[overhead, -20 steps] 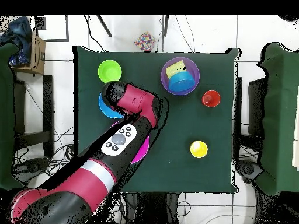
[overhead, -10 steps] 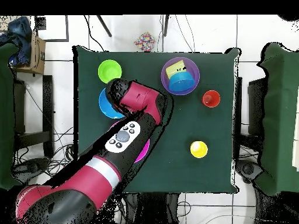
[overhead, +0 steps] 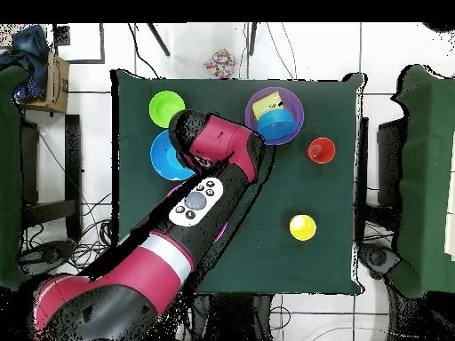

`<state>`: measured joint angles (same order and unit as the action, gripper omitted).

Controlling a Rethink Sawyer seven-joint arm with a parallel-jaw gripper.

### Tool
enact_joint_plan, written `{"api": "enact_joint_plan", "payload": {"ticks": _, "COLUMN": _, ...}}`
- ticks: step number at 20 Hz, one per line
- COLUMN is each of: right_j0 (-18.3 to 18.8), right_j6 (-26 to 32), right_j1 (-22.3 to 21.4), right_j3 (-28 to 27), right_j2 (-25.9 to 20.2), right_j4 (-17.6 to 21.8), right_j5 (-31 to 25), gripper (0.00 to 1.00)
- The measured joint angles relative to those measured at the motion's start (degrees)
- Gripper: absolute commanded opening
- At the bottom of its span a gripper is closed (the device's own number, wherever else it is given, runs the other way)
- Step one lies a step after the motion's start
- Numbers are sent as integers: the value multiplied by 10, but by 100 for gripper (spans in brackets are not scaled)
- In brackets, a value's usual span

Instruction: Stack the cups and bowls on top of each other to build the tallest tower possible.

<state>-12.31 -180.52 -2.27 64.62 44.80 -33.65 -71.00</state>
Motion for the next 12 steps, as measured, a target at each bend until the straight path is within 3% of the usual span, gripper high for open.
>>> {"api": "enact_joint_plan", "payload": {"ticks": 6, "right_j0": 0, "right_j6": 0, "right_j1": 4, "right_j3": 0, "right_j2": 0, "right_j4": 0, "right_j5": 0, "gripper": 0}}
{"api": "enact_joint_plan", "payload": {"ticks": 7, "right_j0": -1, "right_j6": 0, "right_j1": 5, "right_j3": 0, "right_j2": 0, "right_j4": 0, "right_j5": 0, "gripper": 100}}
{"api": "enact_joint_plan", "payload": {"ticks": 12, "right_j0": -1, "right_j6": 0, "right_j1": 6, "right_j3": 0, "right_j2": 0, "right_j4": 0, "right_j5": 0, "gripper": 100}}
